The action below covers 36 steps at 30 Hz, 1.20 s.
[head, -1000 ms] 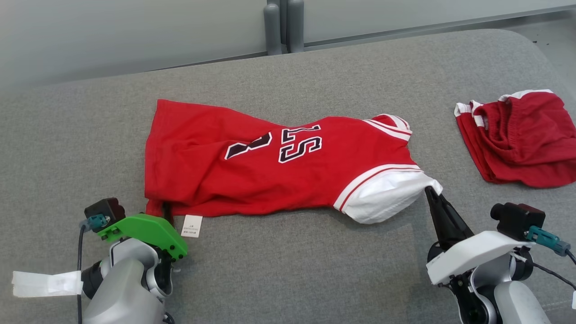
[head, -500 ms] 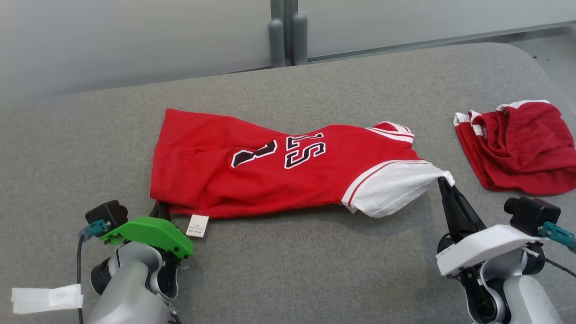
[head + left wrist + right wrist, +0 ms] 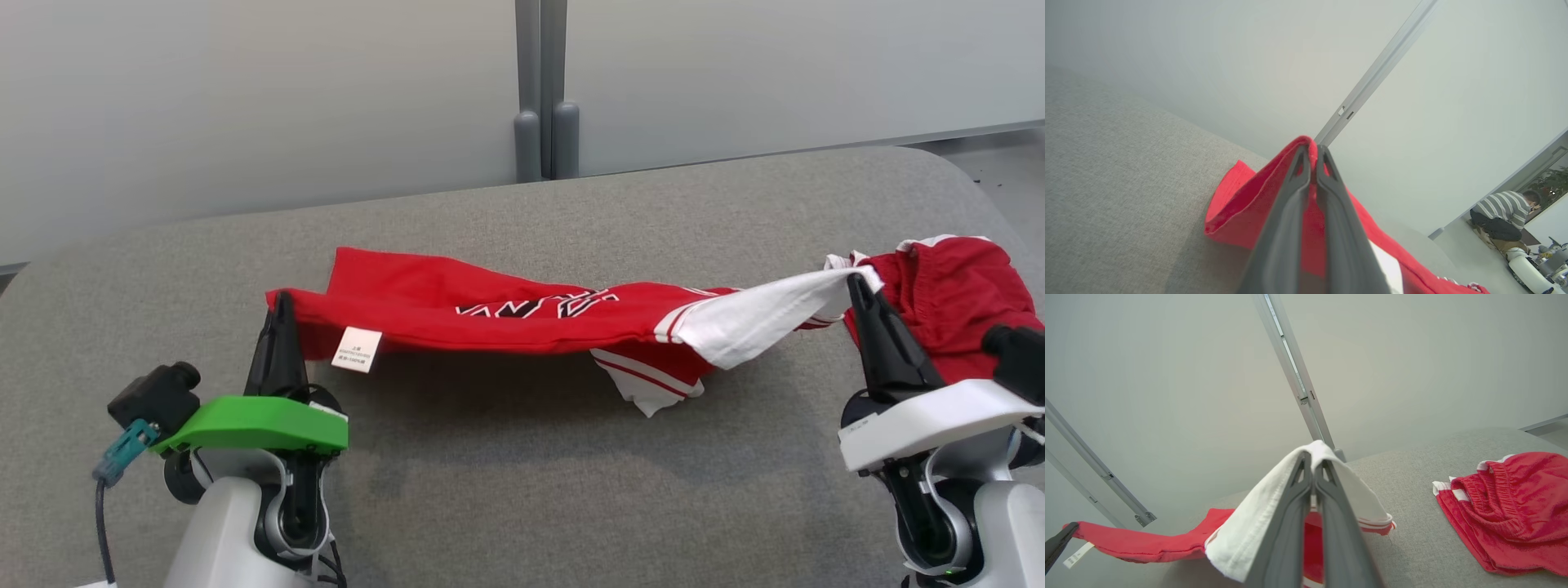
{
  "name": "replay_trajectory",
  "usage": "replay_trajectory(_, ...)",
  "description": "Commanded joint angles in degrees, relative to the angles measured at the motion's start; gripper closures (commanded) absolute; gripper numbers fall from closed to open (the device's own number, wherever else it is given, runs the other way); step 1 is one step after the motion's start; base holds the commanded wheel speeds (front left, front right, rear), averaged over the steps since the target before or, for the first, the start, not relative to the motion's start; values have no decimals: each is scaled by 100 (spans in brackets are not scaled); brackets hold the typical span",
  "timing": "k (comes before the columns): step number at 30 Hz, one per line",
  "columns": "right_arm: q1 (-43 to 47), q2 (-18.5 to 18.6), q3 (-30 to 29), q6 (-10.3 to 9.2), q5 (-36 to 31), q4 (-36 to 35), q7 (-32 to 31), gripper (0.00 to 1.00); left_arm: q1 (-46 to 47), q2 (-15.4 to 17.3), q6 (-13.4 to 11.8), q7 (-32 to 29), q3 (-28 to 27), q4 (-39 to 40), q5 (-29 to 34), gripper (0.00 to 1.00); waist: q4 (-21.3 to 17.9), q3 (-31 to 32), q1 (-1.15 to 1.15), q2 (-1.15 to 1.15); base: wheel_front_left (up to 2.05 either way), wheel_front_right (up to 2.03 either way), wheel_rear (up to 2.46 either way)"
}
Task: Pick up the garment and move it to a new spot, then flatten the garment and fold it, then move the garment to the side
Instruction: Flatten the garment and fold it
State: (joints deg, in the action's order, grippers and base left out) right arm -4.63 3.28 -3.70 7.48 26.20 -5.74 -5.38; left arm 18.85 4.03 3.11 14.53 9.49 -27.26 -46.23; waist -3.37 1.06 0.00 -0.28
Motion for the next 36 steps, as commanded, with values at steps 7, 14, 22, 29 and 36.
replay_trajectory(7, 72, 63, -201, 2, 43, -945, -243, 100, -871, 237, -517, -295, 36, 2372, 215, 100, -44, 264, 0, 28, 0, 0, 0)
replay_trajectory(14, -8, 82, -351, 2, 114, -1726, -495, 100, -1129, 464, -889, -688, 39, 3994, 359, 100, -84, 302, 0, 28, 0, 0, 0)
replay_trajectory(22, -354, 143, -423, 2, 111, -2266, -846, 100, -604, 777, -1099, -1238, 76, 4790, 555, 100, -108, 136, 0, 28, 0, 0, 0)
replay_trajectory(29, -1443, 407, -53, 2, 151, -1487, -1161, 100, 380, 1030, -1001, -1687, 208, 4330, 698, 100, -182, -412, 0, 28, 0, 0, 0)
replay_trajectory(36, -4002, 617, 401, 2, -55, 594, -1001, 100, 2533, 1133, -808, -2000, 81, 2554, 682, 100, -224, -1481, 0, 28, 0, 0, 0)
